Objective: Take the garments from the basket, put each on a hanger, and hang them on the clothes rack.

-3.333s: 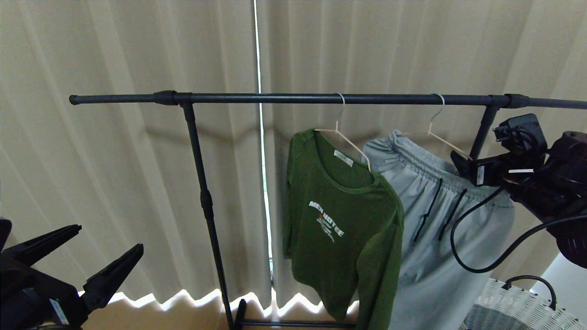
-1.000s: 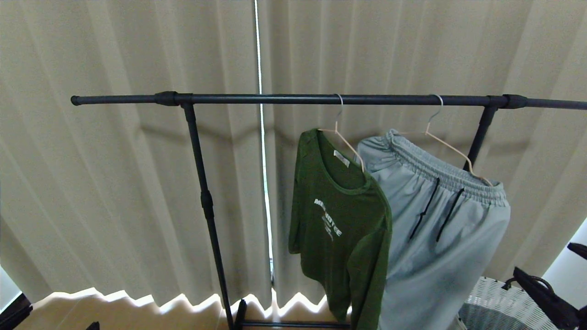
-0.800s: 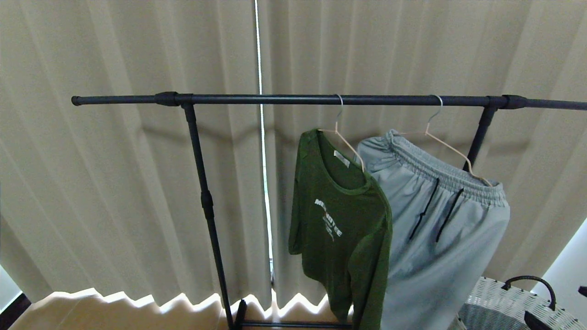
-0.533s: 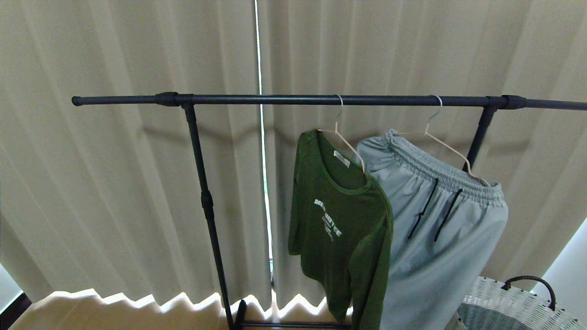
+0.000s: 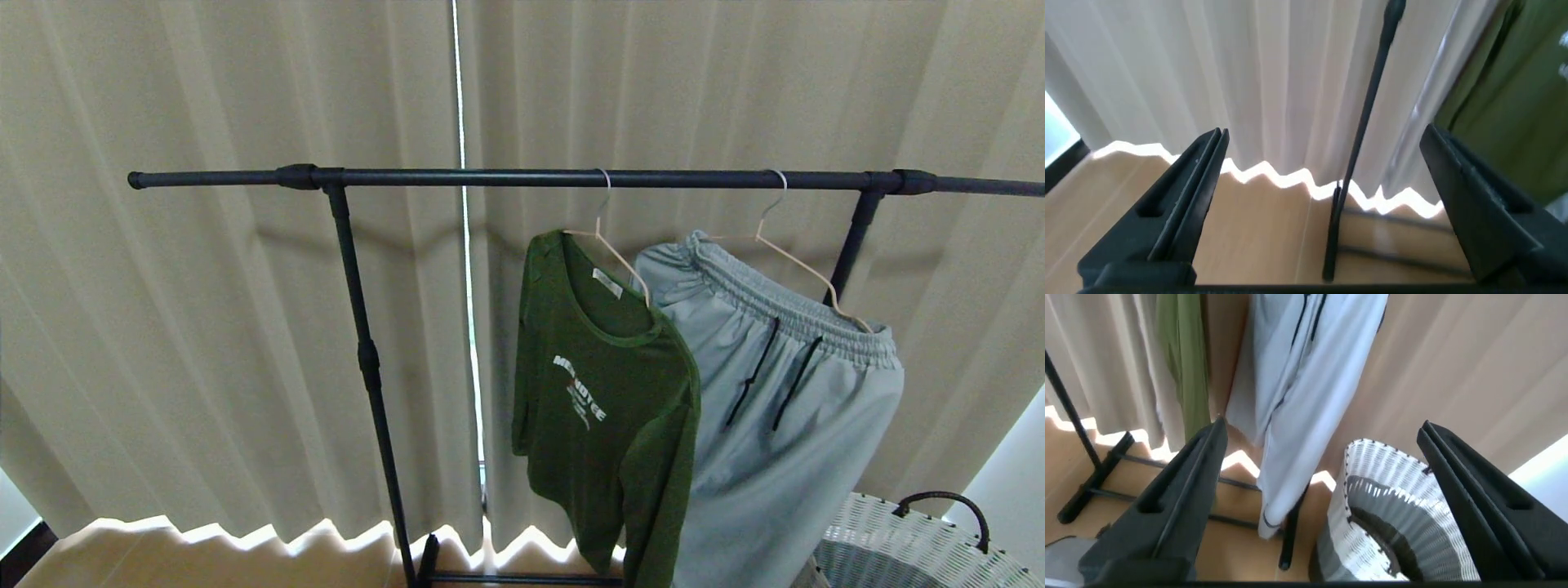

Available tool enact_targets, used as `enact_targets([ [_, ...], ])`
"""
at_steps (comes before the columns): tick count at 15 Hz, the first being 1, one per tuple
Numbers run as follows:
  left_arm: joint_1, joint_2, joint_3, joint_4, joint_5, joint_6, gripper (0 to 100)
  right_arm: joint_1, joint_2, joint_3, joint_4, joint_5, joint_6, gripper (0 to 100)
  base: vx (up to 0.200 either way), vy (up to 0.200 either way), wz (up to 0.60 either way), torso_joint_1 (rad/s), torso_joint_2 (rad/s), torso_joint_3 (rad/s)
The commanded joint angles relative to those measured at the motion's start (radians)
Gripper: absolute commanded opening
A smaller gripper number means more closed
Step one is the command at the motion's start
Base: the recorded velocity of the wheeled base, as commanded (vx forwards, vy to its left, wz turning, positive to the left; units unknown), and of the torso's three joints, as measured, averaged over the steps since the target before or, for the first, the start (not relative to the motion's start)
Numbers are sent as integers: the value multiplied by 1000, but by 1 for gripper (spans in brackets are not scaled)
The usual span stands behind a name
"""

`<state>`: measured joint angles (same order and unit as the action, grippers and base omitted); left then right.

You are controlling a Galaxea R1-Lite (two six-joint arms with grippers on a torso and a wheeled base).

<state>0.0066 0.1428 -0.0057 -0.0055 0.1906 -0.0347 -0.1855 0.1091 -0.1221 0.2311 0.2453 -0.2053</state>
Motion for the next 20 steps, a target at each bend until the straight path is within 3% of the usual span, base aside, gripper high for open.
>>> enact_targets([
  [1, 39, -78, 1, -1, 4, -1, 100, 1, -9, 18, -18, 11, 4, 100, 0, 0, 0, 0, 0, 0],
  [6, 61, -31, -2, 1, -3, 53, 100, 18, -8, 105, -193, 86, 40, 100, 0, 0, 0, 0, 0, 0],
  [9, 66, -48, -2, 1, -3, 39, 100, 24, -9, 110, -199, 66, 53, 100, 0, 0, 0, 0, 0, 0],
  [10, 66, -49, 1, 1, -8, 12, 100, 24, -9, 111, -199, 15, 61, 100, 0, 0, 0, 0, 0, 0],
  [12, 24, -78, 0, 9, -119, 6, 100, 24, -8, 111, -197, -77, 113, 100, 0, 0, 0, 0, 0, 0],
  [14, -11, -123, -3, 18, -204, 45, 100, 24, -9, 111, -197, -83, 124, 100, 0, 0, 0, 0, 0, 0],
  [16, -8, -137, -3, 18, -198, 41, 100, 24, -9, 111, -197, -83, 126, 100, 0, 0, 0, 0, 0, 0],
  [19, -8, -137, 3, 12, -76, 33, 100, 24, -9, 111, -199, -104, 149, 100, 0, 0, 0, 0, 0, 0],
  [20, -8, -137, 4, 10, -77, 30, 100, 24, -9, 111, -199, -104, 149, 100, 0, 0, 0, 0, 0, 0],
])
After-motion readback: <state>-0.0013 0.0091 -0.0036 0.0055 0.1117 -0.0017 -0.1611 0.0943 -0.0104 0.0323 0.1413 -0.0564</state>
